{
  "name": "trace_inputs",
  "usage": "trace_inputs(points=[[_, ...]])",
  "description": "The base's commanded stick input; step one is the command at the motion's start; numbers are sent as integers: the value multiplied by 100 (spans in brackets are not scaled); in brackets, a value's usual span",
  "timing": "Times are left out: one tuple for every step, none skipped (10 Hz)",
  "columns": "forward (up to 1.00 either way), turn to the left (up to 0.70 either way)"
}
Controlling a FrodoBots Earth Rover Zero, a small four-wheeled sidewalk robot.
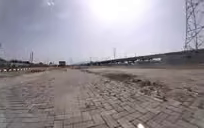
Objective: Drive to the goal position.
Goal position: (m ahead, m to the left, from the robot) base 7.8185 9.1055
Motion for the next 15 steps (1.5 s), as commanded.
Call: trace_inputs(points=[[100,0],[100,0],[100,0],[100,0],[100,0],[100,0],[100,0],[100,0],[100,0],[100,3],[100,13],[100,23],[100,29],[100,0],[100,0]])
